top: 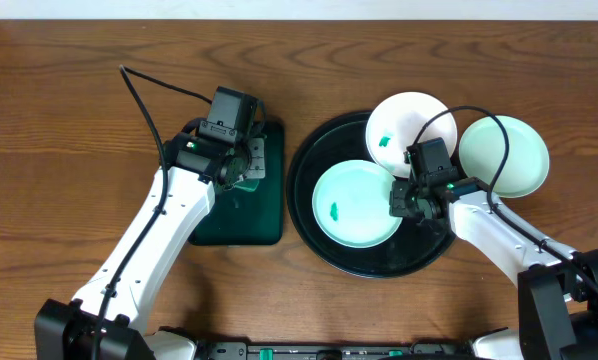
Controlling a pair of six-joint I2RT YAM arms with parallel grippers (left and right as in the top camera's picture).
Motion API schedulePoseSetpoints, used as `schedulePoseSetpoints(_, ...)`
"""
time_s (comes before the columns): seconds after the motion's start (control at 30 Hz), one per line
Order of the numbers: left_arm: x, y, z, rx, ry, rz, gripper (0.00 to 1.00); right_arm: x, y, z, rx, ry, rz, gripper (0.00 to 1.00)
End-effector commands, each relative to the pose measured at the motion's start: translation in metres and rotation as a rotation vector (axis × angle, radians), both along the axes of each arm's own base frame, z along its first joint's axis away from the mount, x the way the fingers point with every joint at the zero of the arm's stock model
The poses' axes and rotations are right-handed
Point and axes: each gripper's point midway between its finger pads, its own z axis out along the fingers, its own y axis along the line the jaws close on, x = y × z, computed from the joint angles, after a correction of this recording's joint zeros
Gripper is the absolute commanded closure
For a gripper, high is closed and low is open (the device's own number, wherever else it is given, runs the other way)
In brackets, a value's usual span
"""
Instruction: Clean dirty plates on tray and stack at the side
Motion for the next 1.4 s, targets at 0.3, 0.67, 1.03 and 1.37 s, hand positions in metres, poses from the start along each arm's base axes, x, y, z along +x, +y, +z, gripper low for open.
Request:
schedulePoseSetpoints(0.3,0.011,-0.002,0.002,-0.007,-0.038,0.008,0.93,-0.004,0.004,0.013,0.027,-0.009,-0.018,0.72)
schedulePoseSetpoints(0.67,0.011,-0.002,0.001,-0.007,-0.038,0.008,0.93,0.003,0.001,-0.009,-0.008,0.002,-0.021,0.99)
schedulePoseSetpoints(1.03,0.011,-0.002,0.001,-0.038,-0.033,0.067,0.93,-0.001,0.002,0.008,0.005,0.003,-0.017,0.99)
schedulePoseSetpoints(1.37,0.007,-0.001,-0.005,-0.052,0.001,0.116,0.93,-0.001,0.003,0.008,0.006,0.0,-0.015,0.99)
